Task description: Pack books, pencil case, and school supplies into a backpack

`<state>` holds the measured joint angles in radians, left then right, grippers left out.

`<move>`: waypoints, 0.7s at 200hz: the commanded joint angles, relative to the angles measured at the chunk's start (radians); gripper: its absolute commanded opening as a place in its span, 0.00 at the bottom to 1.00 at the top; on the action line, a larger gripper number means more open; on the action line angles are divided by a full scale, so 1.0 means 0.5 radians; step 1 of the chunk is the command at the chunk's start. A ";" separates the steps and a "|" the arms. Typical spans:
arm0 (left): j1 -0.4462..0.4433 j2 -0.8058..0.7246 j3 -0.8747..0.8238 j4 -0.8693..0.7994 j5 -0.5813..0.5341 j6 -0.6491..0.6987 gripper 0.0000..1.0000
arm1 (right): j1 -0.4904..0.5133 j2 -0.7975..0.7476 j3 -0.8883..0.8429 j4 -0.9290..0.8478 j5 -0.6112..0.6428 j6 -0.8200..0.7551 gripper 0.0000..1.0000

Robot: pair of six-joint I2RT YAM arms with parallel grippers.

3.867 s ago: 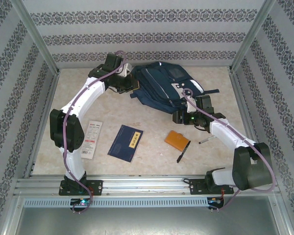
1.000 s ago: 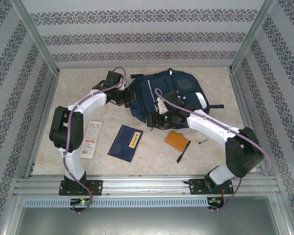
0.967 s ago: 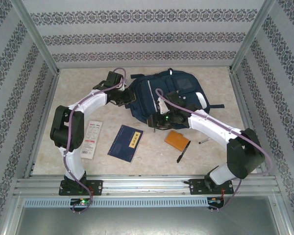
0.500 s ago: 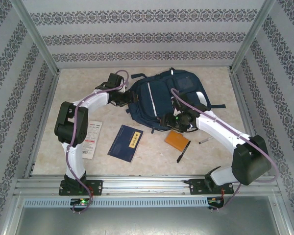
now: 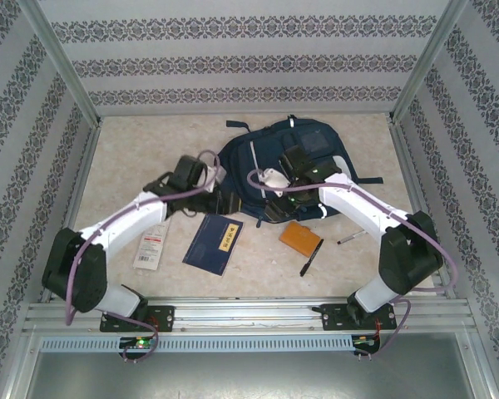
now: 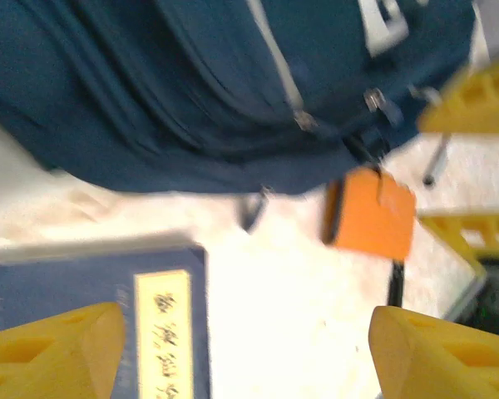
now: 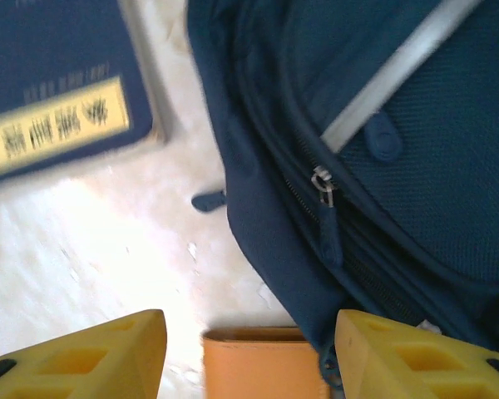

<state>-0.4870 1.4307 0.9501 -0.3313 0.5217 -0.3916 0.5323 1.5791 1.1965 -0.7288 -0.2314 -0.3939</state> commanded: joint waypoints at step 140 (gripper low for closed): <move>-0.345 0.283 -0.710 1.982 0.029 0.759 0.62 | -0.233 -0.130 -0.412 0.857 -0.607 -0.604 0.00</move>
<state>-0.6426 1.5211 0.6041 0.4824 0.5419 -0.0570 0.4740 1.6276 1.0161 -0.4103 -0.3157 -0.7876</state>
